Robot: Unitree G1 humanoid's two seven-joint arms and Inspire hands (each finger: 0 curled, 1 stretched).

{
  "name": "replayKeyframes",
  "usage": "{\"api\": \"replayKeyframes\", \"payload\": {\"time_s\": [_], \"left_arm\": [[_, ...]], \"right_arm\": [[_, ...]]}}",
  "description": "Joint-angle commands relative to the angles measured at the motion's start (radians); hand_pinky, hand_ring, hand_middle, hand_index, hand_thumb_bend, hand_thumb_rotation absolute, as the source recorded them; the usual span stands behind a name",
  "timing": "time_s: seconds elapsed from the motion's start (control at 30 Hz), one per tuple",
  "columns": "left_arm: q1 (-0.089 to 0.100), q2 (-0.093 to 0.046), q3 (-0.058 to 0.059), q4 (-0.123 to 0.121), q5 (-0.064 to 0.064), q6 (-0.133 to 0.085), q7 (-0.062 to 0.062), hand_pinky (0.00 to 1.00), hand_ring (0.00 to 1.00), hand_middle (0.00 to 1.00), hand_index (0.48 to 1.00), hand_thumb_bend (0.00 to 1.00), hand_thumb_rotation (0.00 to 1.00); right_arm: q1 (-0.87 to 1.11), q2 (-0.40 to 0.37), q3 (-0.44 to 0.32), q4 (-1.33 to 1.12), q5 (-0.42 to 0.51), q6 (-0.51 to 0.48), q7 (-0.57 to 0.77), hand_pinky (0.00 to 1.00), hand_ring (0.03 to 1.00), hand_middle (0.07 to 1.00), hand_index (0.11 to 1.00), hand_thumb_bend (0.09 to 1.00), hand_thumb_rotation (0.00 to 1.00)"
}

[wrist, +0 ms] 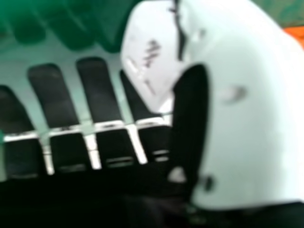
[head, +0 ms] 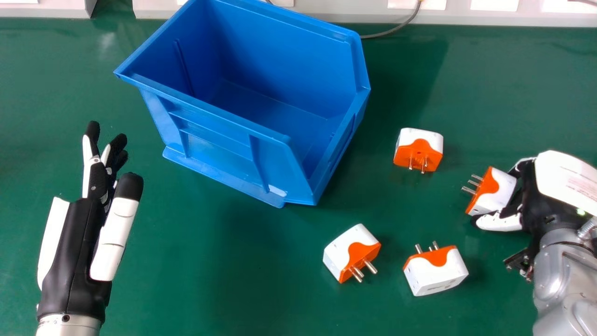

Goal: Pick all objects and put in blue box

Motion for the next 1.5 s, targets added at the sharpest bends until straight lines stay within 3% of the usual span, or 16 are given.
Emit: {"api": "replayKeyframes", "payload": {"time_s": [0.0,0.27,0.53,0.57,0.63,0.67,0.7,0.77,0.83,1.03,1.13,1.27,1.3,1.37,1.47], "left_arm": [[-0.006,0.011,0.008,-0.022,-0.001,-0.008,0.005,0.96,0.99,1.0,0.999,0.81,1.0],[-0.014,0.015,0.009,-0.007,-0.005,-0.015,-0.002,0.95,0.99,1.0,1.0,0.8,1.0],[-0.015,0.018,0.009,-0.016,-0.014,-0.001,-0.009,0.95,0.99,1.0,1.0,0.8,1.0],[-0.016,0.018,0.01,-0.016,-0.016,0.0,-0.01,0.95,0.99,1.0,1.0,0.8,1.0],[-0.017,0.017,0.01,-0.016,-0.019,0.002,-0.011,0.95,0.99,1.0,1.0,0.8,1.0],[-0.017,0.016,0.009,-0.017,-0.019,0.003,-0.01,0.95,0.99,1.0,1.0,0.81,1.0],[-0.017,0.015,0.009,-0.018,-0.019,0.004,-0.01,0.96,0.99,1.0,1.0,0.81,1.0],[-0.016,0.012,0.008,-0.021,-0.017,0.005,-0.007,0.96,0.99,1.0,1.0,0.81,1.0],[-0.015,0.01,0.006,-0.023,-0.012,0.004,-0.004,0.96,0.99,1.0,1.0,0.82,1.0],[-0.01,0.003,0.0,-0.029,0.003,0.004,0.008,0.96,0.99,1.0,1.0,0.82,1.0],[-0.008,0.001,0.0,-0.032,0.009,0.004,0.013,0.95,0.99,1.0,1.0,0.81,1.0],[-0.004,-0.004,-0.001,-0.034,0.014,0.003,0.018,0.95,0.99,1.0,1.0,0.81,1.0],[-0.004,-0.005,-0.001,-0.035,0.015,0.003,0.018,0.95,0.99,1.0,1.0,0.81,1.0],[-0.003,-0.006,-0.001,-0.033,0.015,0.002,0.019,0.95,0.99,1.0,0.998,0.81,1.0],[-0.002,-0.006,-0.003,-0.035,0.023,0.003,0.026,0.94,0.99,0.99,0.997,0.81,1.0]], "right_arm": [[0.028,0.004,-0.011,-0.052,-0.012,0.018,-0.008,0.49,0.559,0.621,0.59,0.397,0.33],[0.104,0.029,-0.058,-0.244,-0.016,0.069,-0.018,0.52,0.589,0.643,0.61,0.413,0.34],[0.12,0.046,-0.067,-0.455,-0.063,0.077,-0.014,0.45,0.53,0.606,0.561,0.411,0.33],[0.112,0.046,-0.068,-0.464,-0.063,0.063,-0.019,0.38,0.449,0.541,0.498,0.411,0.32],[0.092,0.052,-0.067,-0.492,-0.058,0.035,-0.021,0.36,0.423,0.52,0.477,0.41,0.32],[0.083,0.056,-0.067,-0.503,-0.057,0.024,-0.021,0.22,0.274,0.361,0.338,0.426,0.28],[0.074,0.06,-0.067,-0.511,-0.053,0.011,-0.02,0.14,0.199,0.277,0.271,0.435,0.25],[0.052,0.065,-0.066,-0.52,-0.047,-0.018,-0.014,0.05,0.106,0.177,0.199,0.444,0.19],[0.027,0.068,-0.062,-0.52,-0.049,-0.044,-0.008,0.03,0.086,0.16,0.191,0.443,0.17],[-0.08,0.078,-0.022,-0.479,-0.066,-0.089,0.028,0.04,0.093,0.164,0.19,0.44,0.15],[-0.144,0.094,0.011,-0.452,-0.091,-0.079,0.06,0.18,0.229,0.294,0.284,0.417,0.16],[-0.235,0.135,0.043,-0.393,-0.101,-0.072,0.086,0.07,0.132,0.204,0.203,0.43,0.14],[-0.246,0.141,0.048,-0.386,-0.106,-0.069,0.091,0.09,0.153,0.23,0.226,0.424,0.15],[-0.282,0.153,0.064,-0.356,-0.116,-0.066,0.098,0.19,0.271,0.366,0.335,0.405,0.19],[-0.355,0.185,0.096,-0.28,-0.125,-0.076,0.105,0.17,0.241,0.352,0.35,0.405,0.2]]}}
